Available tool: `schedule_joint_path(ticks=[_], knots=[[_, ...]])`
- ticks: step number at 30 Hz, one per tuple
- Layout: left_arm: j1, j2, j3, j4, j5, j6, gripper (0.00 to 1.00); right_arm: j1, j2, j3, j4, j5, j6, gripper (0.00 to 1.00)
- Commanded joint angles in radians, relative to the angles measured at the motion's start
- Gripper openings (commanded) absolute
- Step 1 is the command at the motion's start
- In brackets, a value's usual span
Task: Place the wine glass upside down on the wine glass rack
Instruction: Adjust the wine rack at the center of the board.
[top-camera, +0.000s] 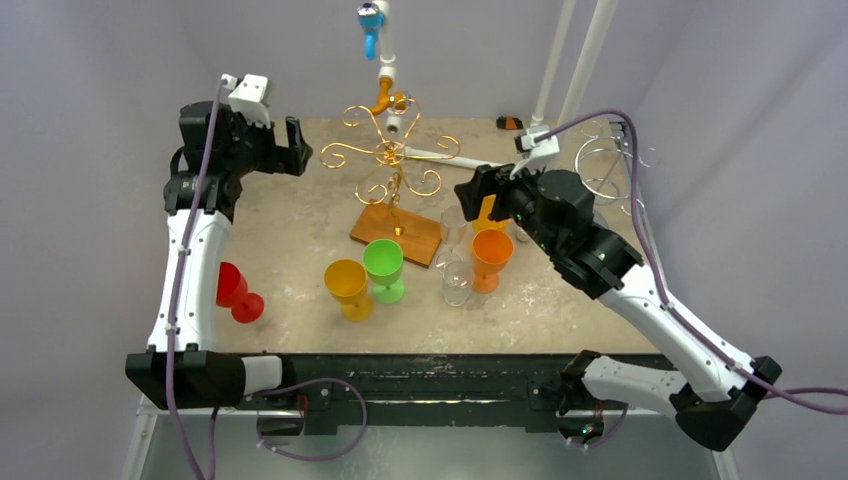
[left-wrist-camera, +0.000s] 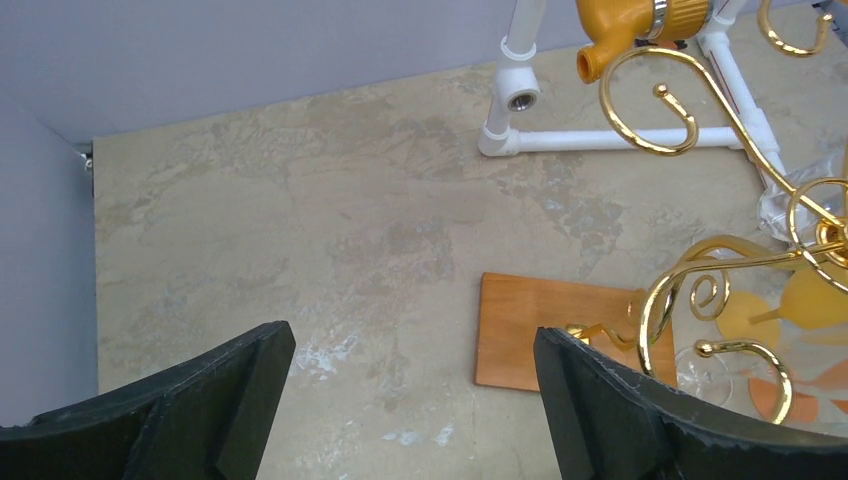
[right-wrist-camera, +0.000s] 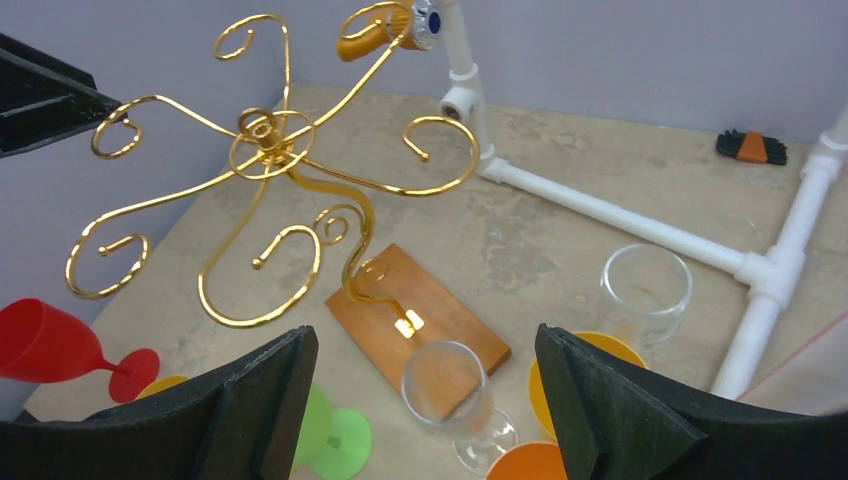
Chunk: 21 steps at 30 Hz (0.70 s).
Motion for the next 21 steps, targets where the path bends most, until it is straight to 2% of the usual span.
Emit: schedule_joint_path(ticks=[1,4,7,12,15,18,21], knots=[[0.007,-0.015,0.126,-0.172,-0.044,-0.032,1.00,0.044,0.069,0.116,0.016,0.046,-0.028,0.89],[0.008,-0.013,0.198,-0.212,-0.012,-0.021,1.00,0.063,0.118,0.162,0.031,0.033,-0.031,0.88],[0.008,-0.010,0.241,-0.240,0.101,0.022,1.00,0.078,0.168,0.194,0.039,0.013,-0.032,0.86],[0.007,0.019,0.242,-0.275,0.282,0.072,1.00,0.100,0.222,0.225,0.044,0.007,-0.034,0.82],[0.005,0.039,0.214,-0.260,0.327,0.076,1.00,0.102,0.237,0.232,0.048,0.005,-0.035,0.80],[0.004,0.056,0.185,-0.232,0.337,0.068,0.94,0.104,0.240,0.225,0.058,0.013,-0.037,0.79],[0.003,0.078,0.168,-0.194,0.339,0.050,0.84,0.104,0.243,0.221,0.061,0.017,-0.037,0.78]])
